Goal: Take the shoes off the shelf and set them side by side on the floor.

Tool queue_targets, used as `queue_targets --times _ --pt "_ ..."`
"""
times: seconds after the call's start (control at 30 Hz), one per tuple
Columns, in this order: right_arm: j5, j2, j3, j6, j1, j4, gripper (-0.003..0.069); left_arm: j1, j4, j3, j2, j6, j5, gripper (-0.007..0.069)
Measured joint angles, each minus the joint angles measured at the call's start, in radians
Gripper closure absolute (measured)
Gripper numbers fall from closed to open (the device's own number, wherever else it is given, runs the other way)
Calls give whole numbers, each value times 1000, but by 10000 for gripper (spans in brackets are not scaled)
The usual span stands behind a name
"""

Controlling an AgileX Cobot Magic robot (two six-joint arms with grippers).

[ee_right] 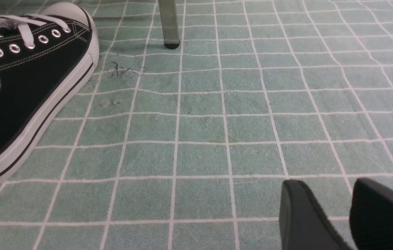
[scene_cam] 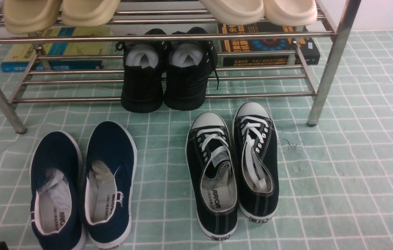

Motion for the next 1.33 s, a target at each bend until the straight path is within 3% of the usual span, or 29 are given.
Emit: queue_targets --times 1.33 --pt "0 0 0 0 0 0 421 0 0 0 0 -1 1 534"
